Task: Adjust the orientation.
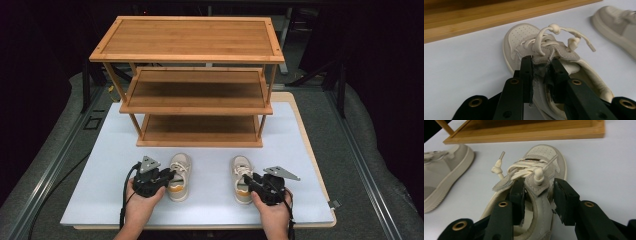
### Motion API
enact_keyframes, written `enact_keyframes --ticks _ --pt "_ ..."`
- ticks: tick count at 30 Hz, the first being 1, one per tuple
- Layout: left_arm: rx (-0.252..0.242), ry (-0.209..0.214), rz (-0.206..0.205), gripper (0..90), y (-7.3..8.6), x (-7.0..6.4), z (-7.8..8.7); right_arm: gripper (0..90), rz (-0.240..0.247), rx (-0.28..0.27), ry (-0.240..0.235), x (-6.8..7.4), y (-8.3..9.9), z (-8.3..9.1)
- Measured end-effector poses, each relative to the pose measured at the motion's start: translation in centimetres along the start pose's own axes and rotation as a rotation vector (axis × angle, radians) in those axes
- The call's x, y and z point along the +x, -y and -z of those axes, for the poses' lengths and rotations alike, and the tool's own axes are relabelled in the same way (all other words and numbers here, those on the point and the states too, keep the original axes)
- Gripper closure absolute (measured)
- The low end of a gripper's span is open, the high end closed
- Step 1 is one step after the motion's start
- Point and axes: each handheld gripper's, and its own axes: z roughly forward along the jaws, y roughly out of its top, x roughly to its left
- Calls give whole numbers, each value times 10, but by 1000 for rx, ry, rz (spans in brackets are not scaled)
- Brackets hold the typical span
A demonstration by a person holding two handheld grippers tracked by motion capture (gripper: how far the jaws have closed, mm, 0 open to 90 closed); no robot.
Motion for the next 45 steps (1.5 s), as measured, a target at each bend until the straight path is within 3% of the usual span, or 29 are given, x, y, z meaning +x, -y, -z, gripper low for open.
enact_keyframes --ticks 5,10,15,18,21,24,27,29,32,33,36,38,45 --pt "-13 42 1 751 -2 -16 -9 629 35 14 -25 25 -1 -13" --pt "-14 91 10 747 -5 -26 -16 628 4 2 -30 39 -1 -22" --pt "-15 89 -37 747 -7 -35 -21 623 -15 -4 -40 47 0 -25" --pt "-16 94 -35 746 -7 -35 -21 622 -16 -11 -41 50 2 -26" --pt "-19 95 -32 743 -7 -37 -22 610 -58 -24 -37 55 4 -27" --pt "-16 98 -38 738 -7 -38 -22 575 -106 -22 -79 56 6 -25" --pt "-11 91 -40 732 -8 -39 -22 554 -129 -36 -77 57 7 -26" --pt "-26 81 -33 703 -6 -39 -21 540 -117 -33 -74 58 7 -26" --pt "-40 52 -8 635 -2 -41 -21 540 -47 -13 -59 57 7 -24" --pt "-35 47 -3 606 0 -41 -23 532 -21 -21 -26 58 7 -24" --pt "-27 40 36 562 6 -41 -26 529 26 -12 -13 59 6 -24" --pt "-35 48 76 555 8 -40 -27 529 46 30 -16 60 6 -27" --pt "-18 67 124 552 8 -39 -31 508 15 30 -26 57 8 -31"
